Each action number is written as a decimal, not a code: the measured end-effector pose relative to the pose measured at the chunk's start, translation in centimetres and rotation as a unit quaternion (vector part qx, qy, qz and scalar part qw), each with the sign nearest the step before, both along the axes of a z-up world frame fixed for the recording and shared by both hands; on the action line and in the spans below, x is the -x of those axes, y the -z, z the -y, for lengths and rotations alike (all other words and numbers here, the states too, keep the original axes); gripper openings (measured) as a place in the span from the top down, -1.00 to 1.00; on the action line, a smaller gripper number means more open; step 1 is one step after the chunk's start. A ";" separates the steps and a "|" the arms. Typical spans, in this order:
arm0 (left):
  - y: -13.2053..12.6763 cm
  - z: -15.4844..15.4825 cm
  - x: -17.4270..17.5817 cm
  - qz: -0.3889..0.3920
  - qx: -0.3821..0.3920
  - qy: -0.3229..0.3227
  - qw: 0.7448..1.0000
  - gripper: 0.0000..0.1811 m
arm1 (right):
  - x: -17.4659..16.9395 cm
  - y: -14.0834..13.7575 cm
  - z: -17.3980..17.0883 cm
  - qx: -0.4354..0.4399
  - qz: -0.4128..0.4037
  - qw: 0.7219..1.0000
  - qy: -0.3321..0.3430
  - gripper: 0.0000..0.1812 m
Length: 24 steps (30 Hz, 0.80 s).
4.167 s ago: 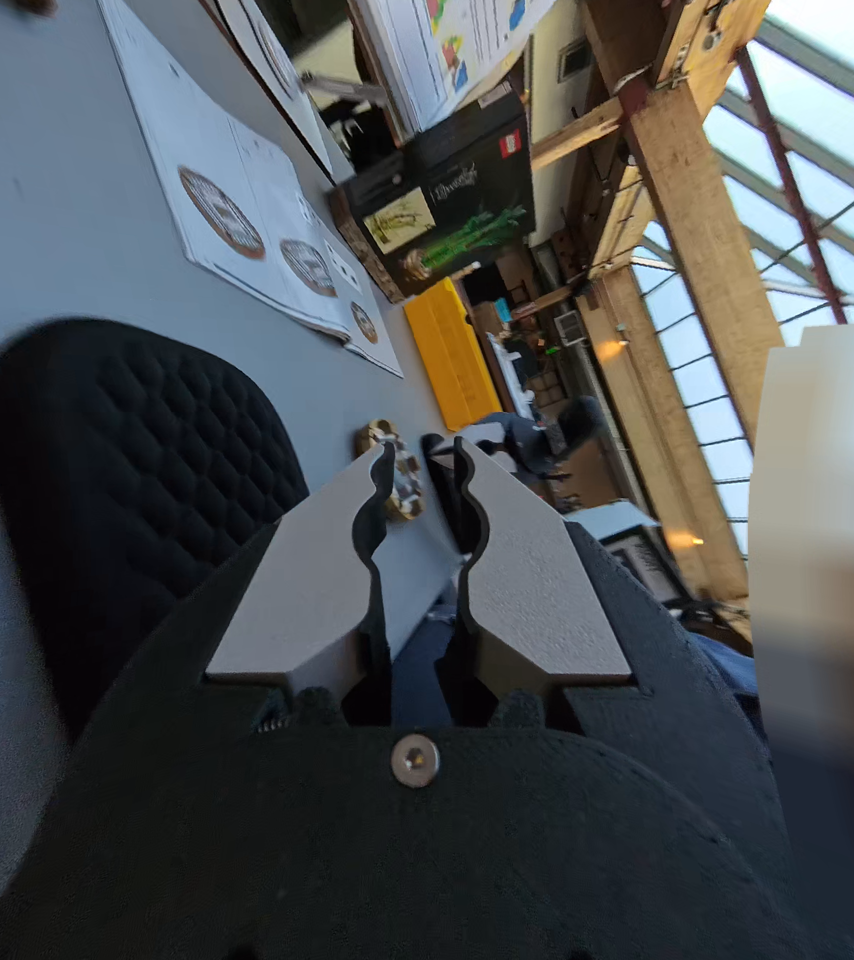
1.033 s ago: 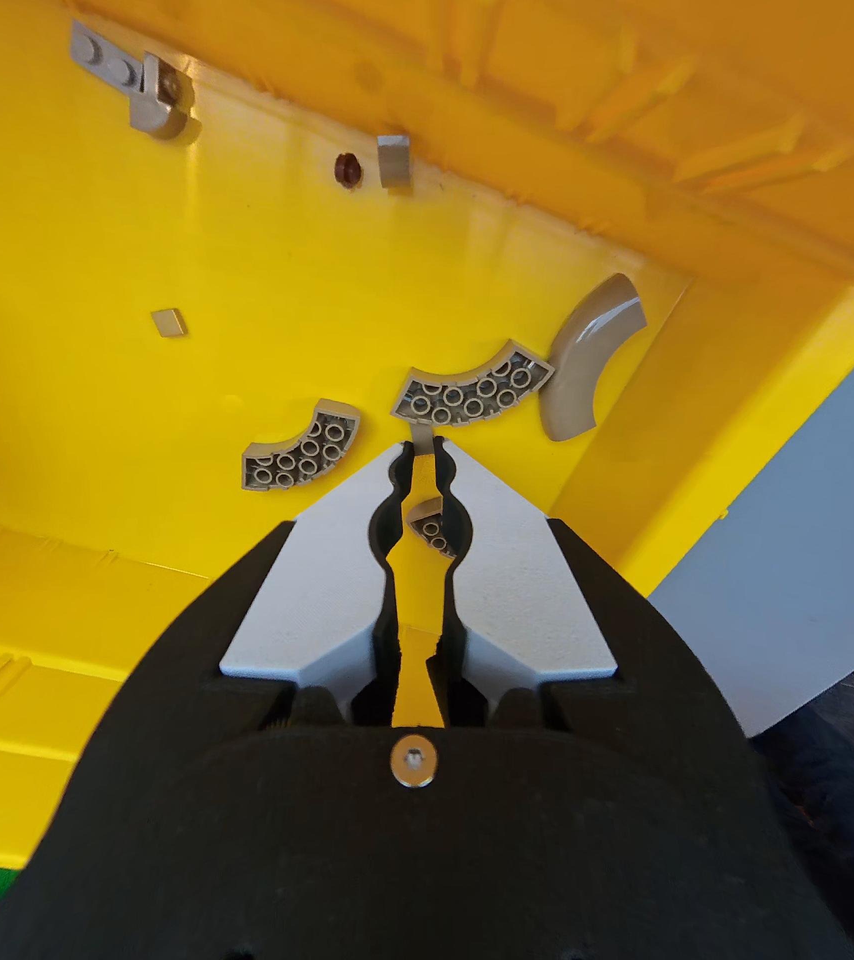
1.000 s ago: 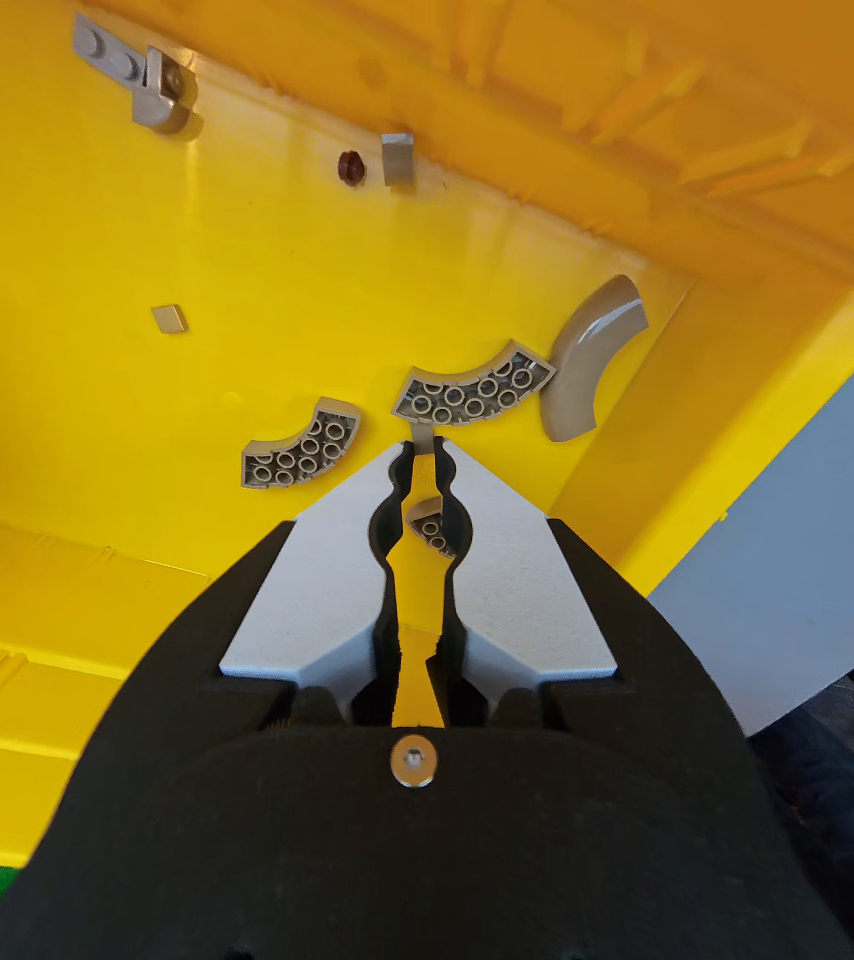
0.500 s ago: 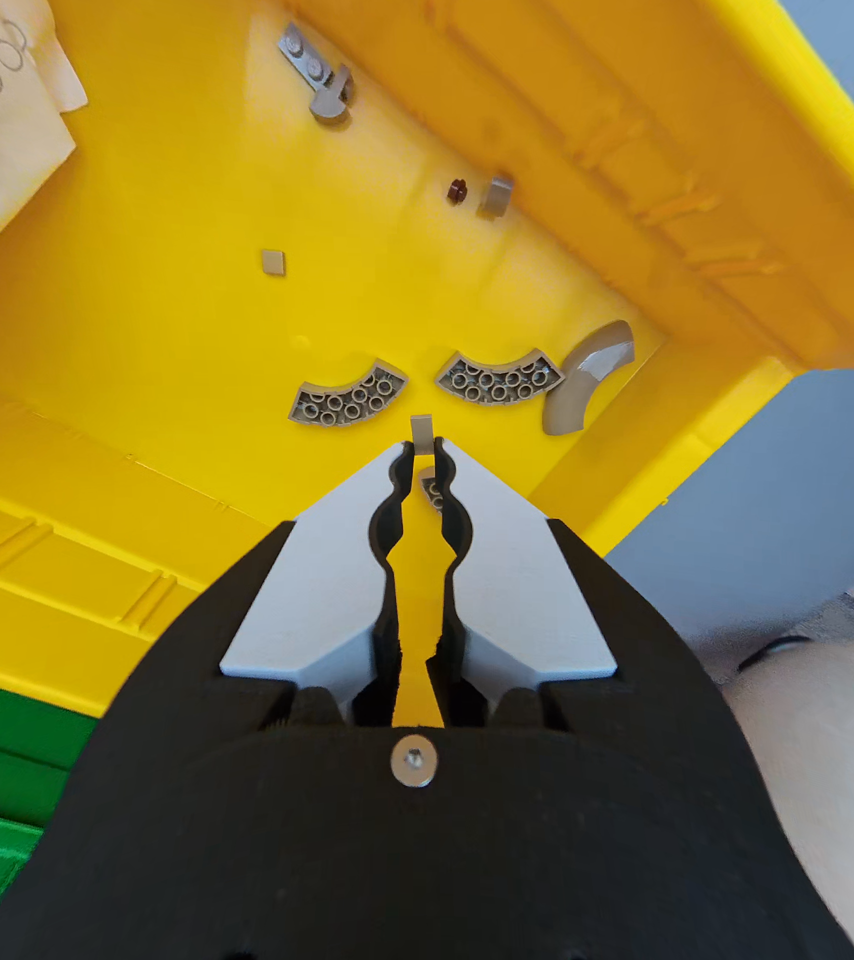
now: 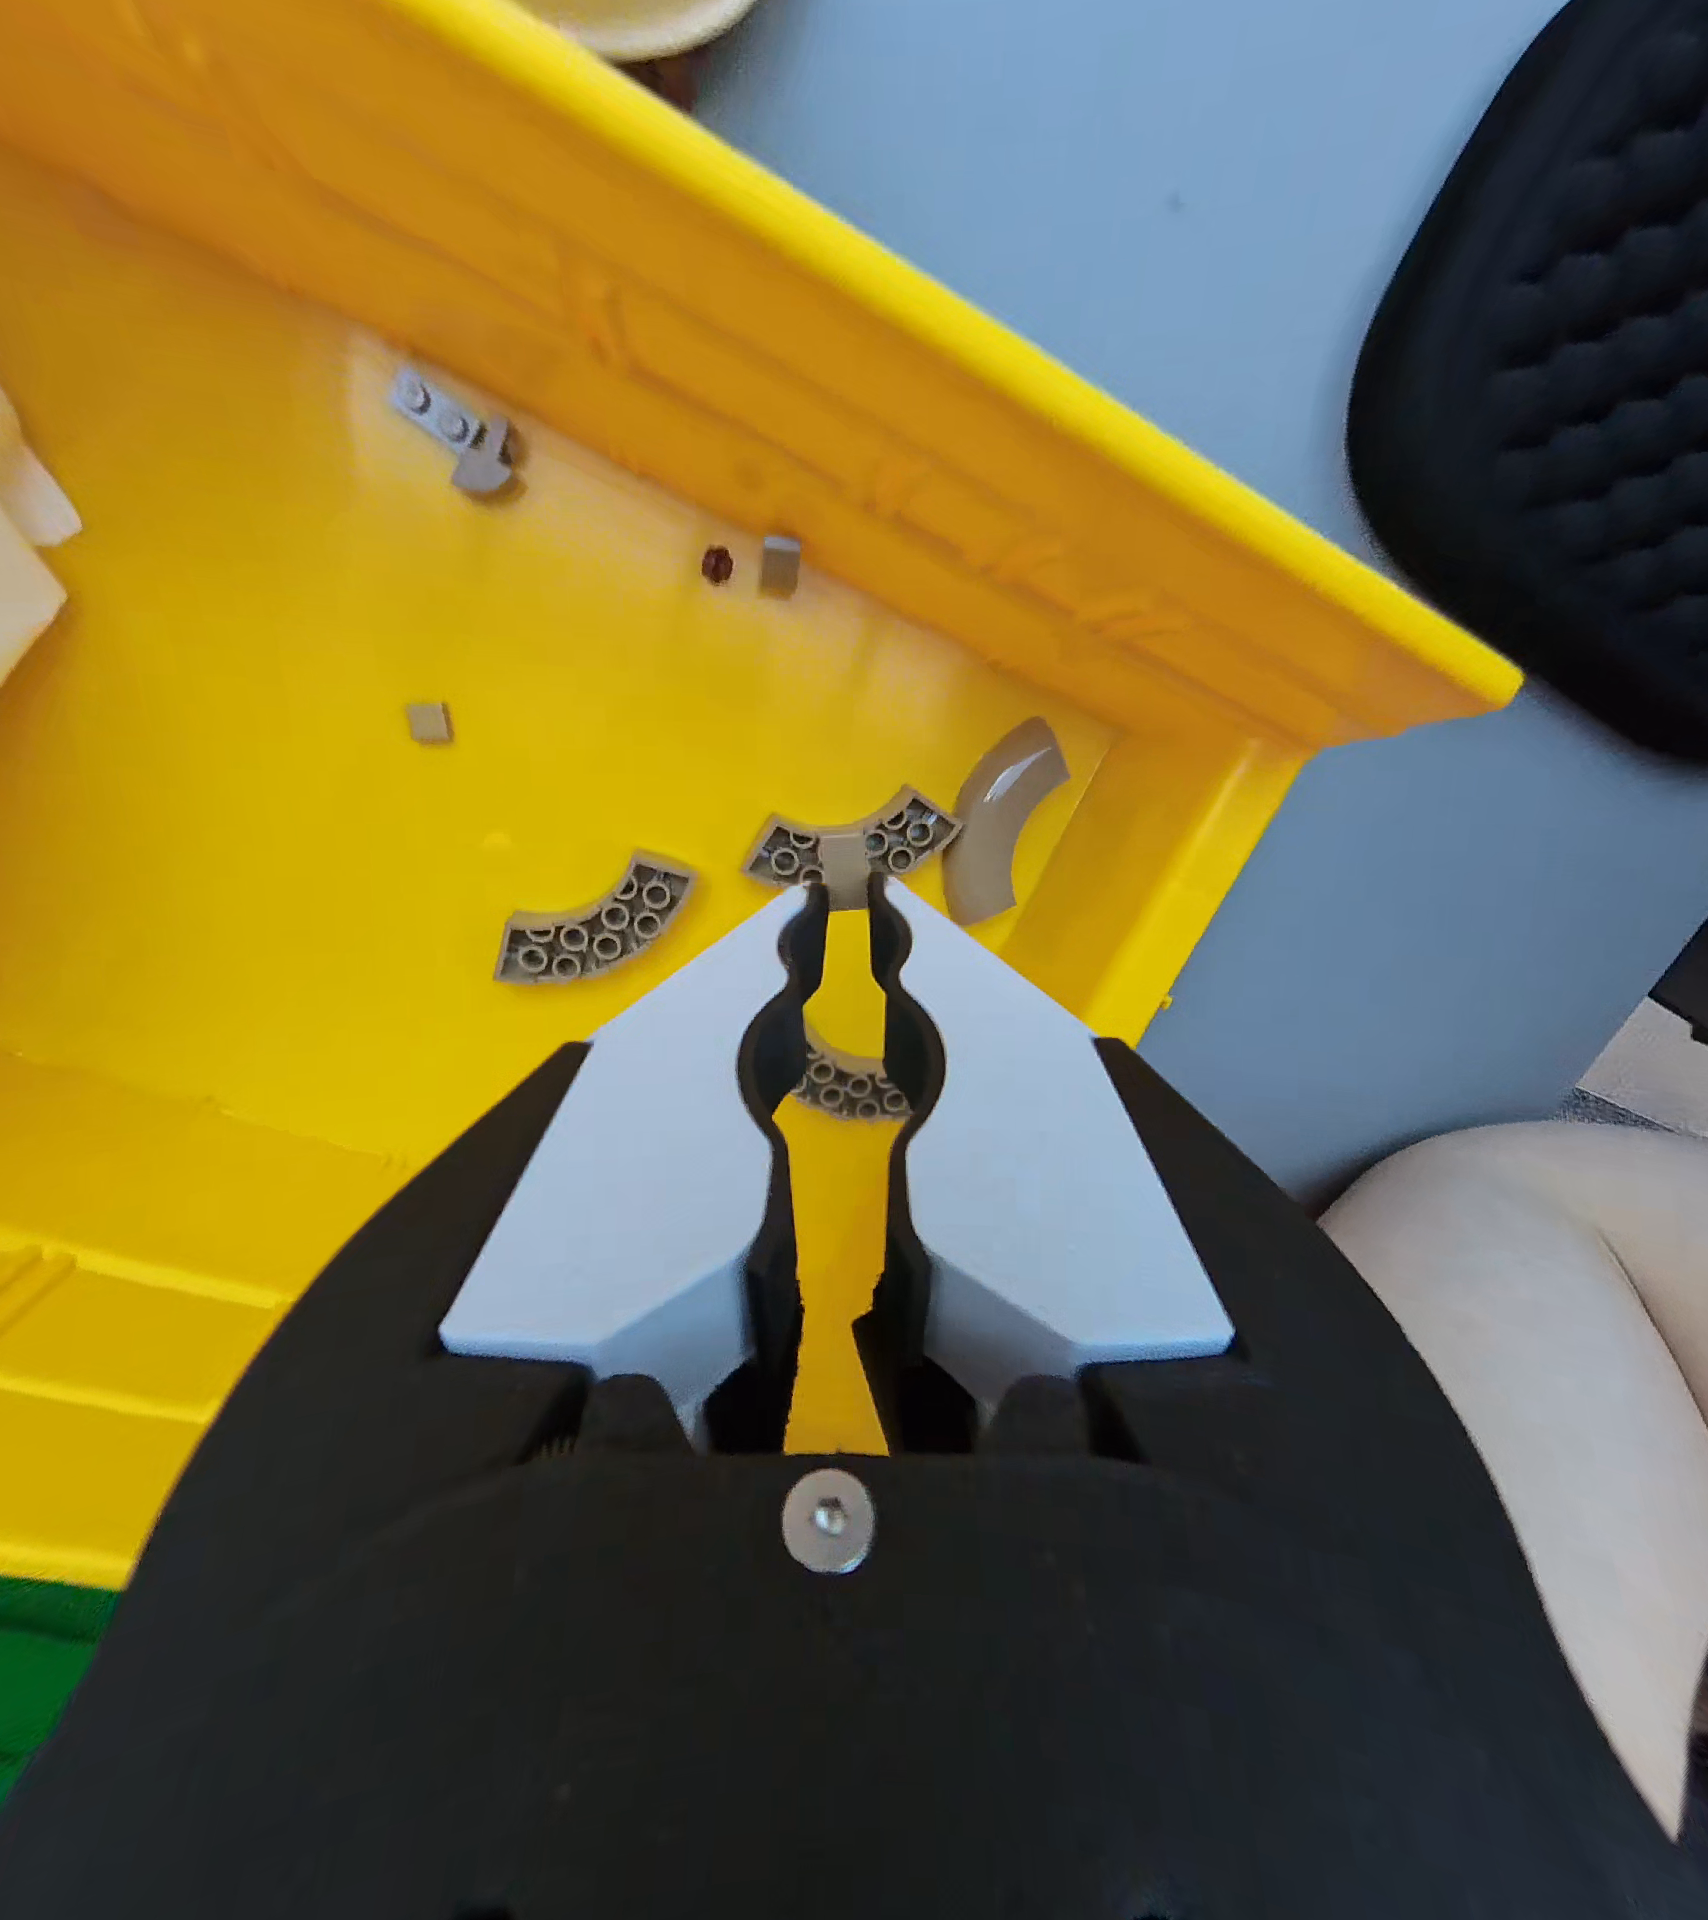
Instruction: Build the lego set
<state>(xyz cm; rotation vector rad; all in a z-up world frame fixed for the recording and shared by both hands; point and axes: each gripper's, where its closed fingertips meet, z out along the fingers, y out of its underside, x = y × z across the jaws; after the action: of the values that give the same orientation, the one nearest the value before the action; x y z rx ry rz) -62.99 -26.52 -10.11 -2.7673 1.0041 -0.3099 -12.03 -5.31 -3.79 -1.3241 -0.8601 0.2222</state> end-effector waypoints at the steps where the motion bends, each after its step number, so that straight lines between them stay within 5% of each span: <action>1: 0.0 -0.2 -0.1 0.004 0.000 -0.001 1.000 0.93 | 0.1 0.1 0.0 0.002 0.002 1.000 -0.001 0.60; 7: -0.3 -0.3 -0.5 0.025 -0.012 0.012 1.000 0.93 | 0.3 0.3 0.1 0.005 0.005 1.000 -0.007 0.60; 13: -4.8 -0.9 -3.3 0.063 -0.128 0.074 0.987 0.94 | 0.3 -0.2 0.3 -0.004 -0.003 1.000 -0.014 0.60; 20: -10.7 -1.0 -11.2 0.098 -0.267 0.195 0.939 0.94 | 0.0 -1.1 0.7 -0.003 -0.036 0.999 -0.033 0.59; 24: -11.3 -2.2 -18.8 0.127 -0.279 0.217 0.927 0.93 | -0.2 -1.7 1.1 -0.007 -0.054 0.998 -0.044 0.59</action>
<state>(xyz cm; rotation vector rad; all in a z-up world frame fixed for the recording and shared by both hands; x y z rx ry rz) -44.19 -24.36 1.15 -1.9320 1.3707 -0.3618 -11.79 -6.45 -2.06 -1.2506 -0.8272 0.3518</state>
